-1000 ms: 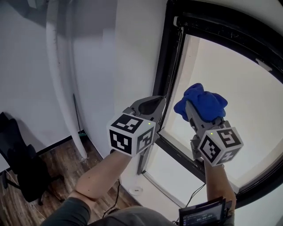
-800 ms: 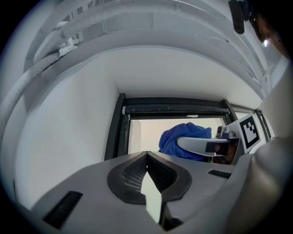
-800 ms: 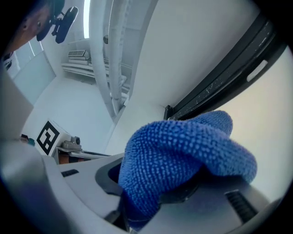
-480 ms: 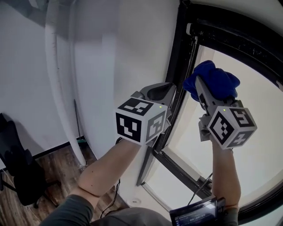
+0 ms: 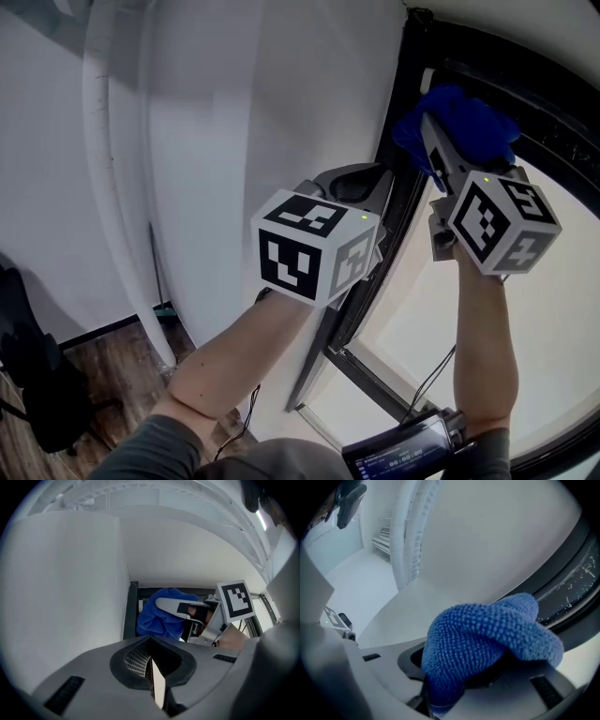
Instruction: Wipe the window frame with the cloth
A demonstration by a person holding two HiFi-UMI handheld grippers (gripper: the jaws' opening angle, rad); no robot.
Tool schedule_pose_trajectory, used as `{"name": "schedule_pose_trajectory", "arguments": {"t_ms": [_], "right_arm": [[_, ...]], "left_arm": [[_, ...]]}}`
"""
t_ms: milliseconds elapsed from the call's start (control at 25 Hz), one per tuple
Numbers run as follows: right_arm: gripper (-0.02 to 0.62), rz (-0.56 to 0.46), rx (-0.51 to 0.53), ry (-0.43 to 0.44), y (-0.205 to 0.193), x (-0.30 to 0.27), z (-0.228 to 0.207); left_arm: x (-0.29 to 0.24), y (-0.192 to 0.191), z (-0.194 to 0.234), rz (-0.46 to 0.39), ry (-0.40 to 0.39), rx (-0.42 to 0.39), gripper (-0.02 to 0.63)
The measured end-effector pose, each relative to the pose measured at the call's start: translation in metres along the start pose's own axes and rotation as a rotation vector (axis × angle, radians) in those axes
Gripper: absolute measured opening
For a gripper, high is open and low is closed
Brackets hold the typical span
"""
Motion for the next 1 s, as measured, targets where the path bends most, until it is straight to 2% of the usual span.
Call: {"name": "schedule_pose_trajectory", "arguments": {"t_ms": [400, 760, 1000], "right_arm": [[0.156, 0.042, 0.058, -0.073, -0.002, -0.046, -0.004], [0.156, 0.054, 0.053, -0.114, -0.005, -0.037, -0.018], [0.156, 0.052, 0.045, -0.159, -0.005, -0.008, -0.032]], "left_arm": [[-0.003, 0.002, 0.012, -0.01, -0.026, -0.002, 0.005], [-0.005, -0.002, 0.004, -0.017, -0.046, -0.002, 0.005], [-0.012, -0.006, -0.012, -0.018, -0.081, 0.007, 0.005]]}}
Point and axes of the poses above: the fingertips, and each gripper's own axes: x backward along the fingers, z to its left, y out of its top, the point moved 6 cm from there along x, backward along the fingers, and after that the axes turned 7 degrees about z, right-handed, at the moved point
